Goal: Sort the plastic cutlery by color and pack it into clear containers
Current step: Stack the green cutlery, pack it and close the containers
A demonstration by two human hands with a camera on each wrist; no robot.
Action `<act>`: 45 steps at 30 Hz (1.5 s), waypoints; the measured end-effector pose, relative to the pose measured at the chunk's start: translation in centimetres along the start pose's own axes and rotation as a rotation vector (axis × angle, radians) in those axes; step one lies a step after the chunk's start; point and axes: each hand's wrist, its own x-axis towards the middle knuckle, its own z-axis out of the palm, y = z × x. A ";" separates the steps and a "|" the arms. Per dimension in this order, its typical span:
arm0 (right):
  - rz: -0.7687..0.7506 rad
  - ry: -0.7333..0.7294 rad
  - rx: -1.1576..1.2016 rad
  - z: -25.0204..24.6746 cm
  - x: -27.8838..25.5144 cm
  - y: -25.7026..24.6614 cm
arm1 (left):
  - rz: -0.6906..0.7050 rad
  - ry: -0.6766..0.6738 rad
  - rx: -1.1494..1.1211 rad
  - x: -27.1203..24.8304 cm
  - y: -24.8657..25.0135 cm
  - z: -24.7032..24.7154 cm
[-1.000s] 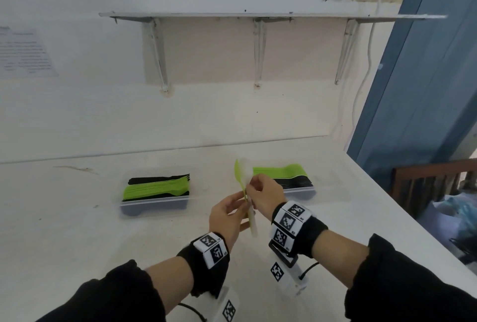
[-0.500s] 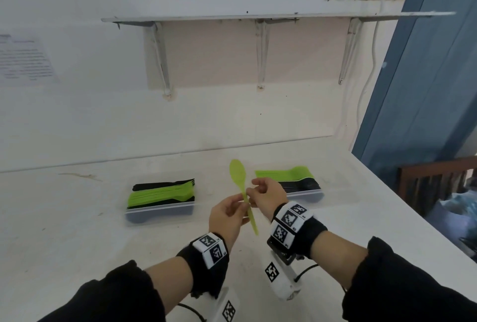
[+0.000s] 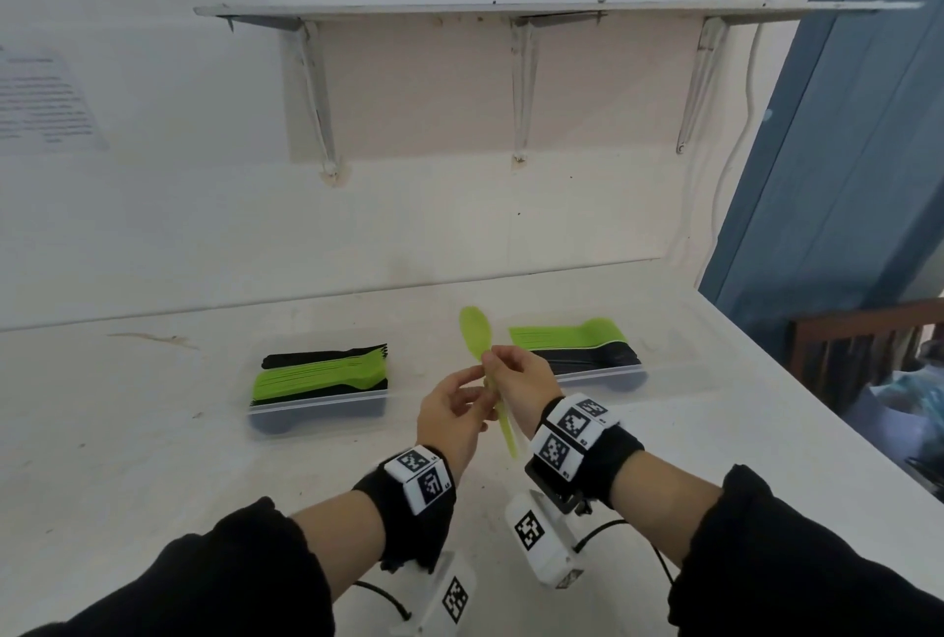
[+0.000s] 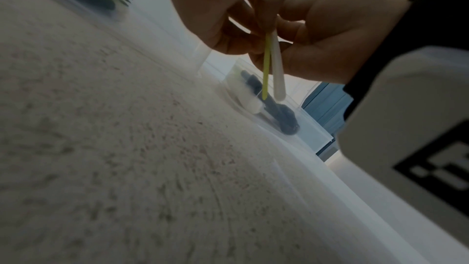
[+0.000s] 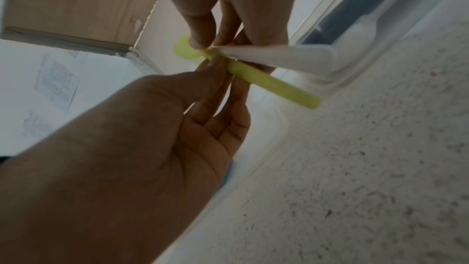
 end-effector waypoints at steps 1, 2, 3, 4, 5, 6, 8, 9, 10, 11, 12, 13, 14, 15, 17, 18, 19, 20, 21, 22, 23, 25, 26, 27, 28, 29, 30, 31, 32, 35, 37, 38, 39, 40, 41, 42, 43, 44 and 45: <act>-0.002 -0.008 0.032 0.0 0.0 0.1 | -0.003 0.003 -0.002 0.0 0.1 0.0; -0.004 -0.024 0.050 0.1 0.0 0.2 | -0.012 0.014 -0.002 0.1 0.2 0.0; -0.008 -0.051 0.052 0.1 0.0 0.2 | -0.024 0.027 -0.004 0.2 0.2 0.0; -0.019 -0.080 0.051 0.0 -0.1 0.1 | -0.036 0.038 -0.003 0.4 0.1 0.1; -0.032 -0.094 0.041 -0.1 -0.2 0.0 | -0.042 0.039 0.000 0.6 0.0 0.2; -0.042 -0.096 0.041 -0.3 -0.1 -0.1 | -0.045 0.033 0.010 0.8 0.0 0.5; -0.028 -0.098 0.073 -0.4 0.0 -0.6 | -0.056 0.006 0.055 0.9 0.0 1.0; 0.002 -0.108 0.093 -0.5 0.1 -0.8 | -0.063 -0.014 0.083 0.9 0.1 1.3; 0.033 -0.119 0.116 -0.6 0.0 -1.2 | -0.064 -0.035 0.101 0.9 0.3 1.7; 0.048 -0.126 0.115 -0.9 0.2 -1.5 | -0.054 -0.055 0.119 0.9 0.4 2.0; 0.041 -0.112 0.087 -1.2 0.4 -1.9 | -0.026 -0.061 0.164 1.0 0.5 2.2; 0.002 -0.062 0.010 -1.7 0.8 -2.3 | 0.015 -0.054 0.234 1.2 0.7 2.2; -0.063 0.006 -0.103 -2.6 1.4 -2.6 | 0.054 -0.037 0.317 1.4 0.8 2.4; -0.164 0.059 -0.261 -3.7 1.9 -2.9 | 0.079 -0.022 0.397 1.6 1.0 2.5; -0.400 0.093 -0.647 -5.9 2.2 -4.0 | 0.099 -0.031 0.553 2.1 1.4 2.8; -0.499 0.071 -0.848 -6.8 2.2 -4.6 | 0.115 -0.052 0.629 2.2 1.6 3.1; -0.567 0.006 -1.035 -7.7 2.4 -5.0 | 0.139 -0.075 0.688 2.4 1.8 3.5; -0.593 -0.085 -1.168 -8.6 2.6 -5.3 | 0.163 -0.096 0.729 2.5 2.0 3.9; -0.586 -0.164 -1.219 -9.4 2.9 -5.4 | 0.180 -0.107 0.756 2.6 2.2 4.2; -0.574 -0.209 -1.183 -10.1 3.3 -5.3 | 0.191 -0.105 0.773 2.6 2.3 4.6; -0.559 -0.222 -1.086 -10.7 3.4 -5.3 | 0.200 -0.095 0.788 2.6 2.3 5.0; -0.462 -0.195 -0.883 -11.4 3.5 -5.7 | 0.235 -0.076 0.851 2.3 2.2 5.9; -0.378 -0.202 -0.837 -11.7 3.4 -6.0 | 0.253 -0.066 0.901 2.0 2.1 6.4; -0.304 -0.229 -0.846 -12.0 3.4 -6.2 | 0.264 -0.049 0.954 1.8 2.0 6.9; -0.272 -0.264 -0.906 -12.2 3.5 -6.5 | 0.267 -0.025 1.001 1.6 1.9 7.3; -0.274 -0.305 -1.001 -12.4 3.6 -6.7 | 0.274 -0.001 1.033 1.5 1.8 7.7; -0.287 -0.339 -1.102 -12.5 3.8 -6.9 | 0.287 0.016 1.050 1.6 1.8 7.9; -0.295 -0.363 -1.196 -12.7 3.9 -7.1 | 0.297 0.027 1.050 1.7 1.9 8.1; -0.295 -0.366 -1.275 -12.9 3.9 -7.3 | 0.303 0.033 1.043 1.8 2.0 8.2; -0.294 -0.252 -1.307 -13.7 4.3 -7.4 | 0.295 0.025 1.067 2.0 1.8 8.1; -0.256 -0.210 -1.199 -14.5 4.7 -7.2 | 0.198 -0.012 1.050 2.2 1.4 7.7; -0.235 -0.209 -1.182 -15.0 4.9 -6.9 | 0.132 -0.020 1.017 2.4 1.2 7.5; -0.218 -0.228 -1.198 -15.5 5.0 -6.7 | 0.073 -0.025 0.988 2.8 1.1 7.3; -0.199 -0.257 -1.226 -15.8 5.1 -6.3 | 0.025 -0.038 0.965 3.2 1.0 7.1; -0.186 -0.286 -1.253 -16.1 5.2 -6.0 | -0.005 -0.068 0.951 3.6 1.0 6.9; -0.171 -0.306 -1.266 -16.3 5.4 -5.8 | -0.017 -0.114 0.938 3.9 1.0 6.8; -0.160 -0.319 -1.268 -16.5 5.5 -5.6 | -0.018 -0.163 0.909 4.2 1.1 6.8; -0.145 -0.324 -1.260 -16.6 5.6 -5.4 | -0.018 -0.209 0.863 4.5 1.1 6.8; -0.133 -0.329 -1.246 -16.8 5.8 -5.2 | -0.020 -0.243 0.818 4.7 1.2 6.9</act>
